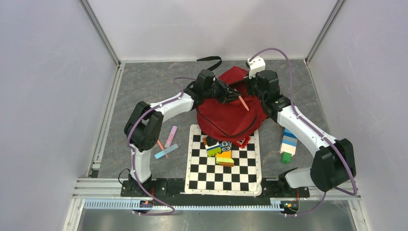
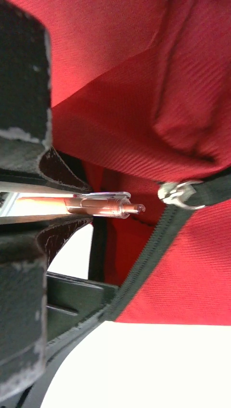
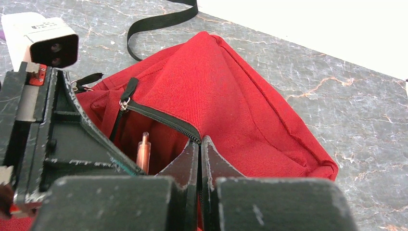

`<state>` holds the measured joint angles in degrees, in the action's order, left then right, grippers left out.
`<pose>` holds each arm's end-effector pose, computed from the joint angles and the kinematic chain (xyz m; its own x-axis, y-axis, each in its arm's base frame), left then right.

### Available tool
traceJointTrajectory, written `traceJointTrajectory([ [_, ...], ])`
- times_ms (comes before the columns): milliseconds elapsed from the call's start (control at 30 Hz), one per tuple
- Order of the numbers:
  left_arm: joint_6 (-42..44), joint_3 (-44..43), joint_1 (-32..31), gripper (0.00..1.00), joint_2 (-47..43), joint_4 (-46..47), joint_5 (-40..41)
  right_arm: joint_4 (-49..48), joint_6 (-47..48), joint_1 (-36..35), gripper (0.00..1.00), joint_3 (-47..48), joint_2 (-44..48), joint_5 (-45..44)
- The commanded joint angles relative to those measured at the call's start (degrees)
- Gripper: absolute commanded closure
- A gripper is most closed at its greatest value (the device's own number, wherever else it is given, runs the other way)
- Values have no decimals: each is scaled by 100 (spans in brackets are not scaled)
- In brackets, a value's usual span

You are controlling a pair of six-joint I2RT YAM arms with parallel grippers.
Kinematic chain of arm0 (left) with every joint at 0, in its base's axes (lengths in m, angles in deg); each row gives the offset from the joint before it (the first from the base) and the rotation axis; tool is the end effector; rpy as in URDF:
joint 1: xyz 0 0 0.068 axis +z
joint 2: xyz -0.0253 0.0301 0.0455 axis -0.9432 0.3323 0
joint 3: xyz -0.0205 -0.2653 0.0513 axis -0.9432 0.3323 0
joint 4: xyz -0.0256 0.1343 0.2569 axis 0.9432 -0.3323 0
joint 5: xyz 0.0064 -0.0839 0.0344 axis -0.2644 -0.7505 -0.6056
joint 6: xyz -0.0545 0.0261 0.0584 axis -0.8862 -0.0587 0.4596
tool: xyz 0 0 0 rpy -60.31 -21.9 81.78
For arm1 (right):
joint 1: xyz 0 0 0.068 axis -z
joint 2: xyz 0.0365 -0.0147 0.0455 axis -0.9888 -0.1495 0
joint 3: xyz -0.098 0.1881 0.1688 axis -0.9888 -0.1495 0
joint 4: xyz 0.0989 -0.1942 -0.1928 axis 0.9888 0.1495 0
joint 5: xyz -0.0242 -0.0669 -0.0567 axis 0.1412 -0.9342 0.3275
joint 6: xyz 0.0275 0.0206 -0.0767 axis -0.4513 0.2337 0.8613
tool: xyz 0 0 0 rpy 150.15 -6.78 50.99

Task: Pack the student bag
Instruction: Place the stationery in the student bag.

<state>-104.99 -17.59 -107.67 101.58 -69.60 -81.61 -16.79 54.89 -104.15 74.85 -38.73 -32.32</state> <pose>0.3906 -0.3370 0.2024 -0.8794 -0.4516 0.1506 -0.3055 0.2927 -0.9061 0.3633 0.1411 0.2916 -0.2784 -0.1416 -0.9500 -0.2667 0.9616 -0.0651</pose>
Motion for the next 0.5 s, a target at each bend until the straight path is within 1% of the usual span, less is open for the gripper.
traceJointTrajectory([
  [0,-459,-255,34,98,210,469,580,-465,-53,24,100,271,205,-17],
  [267,-969,-416,94,98,363,633,1459,-385,-102,8,100,111,345,-3],
  [467,-978,-656,95,98,406,215,2036,-386,-124,-11,100,59,348,34],
])
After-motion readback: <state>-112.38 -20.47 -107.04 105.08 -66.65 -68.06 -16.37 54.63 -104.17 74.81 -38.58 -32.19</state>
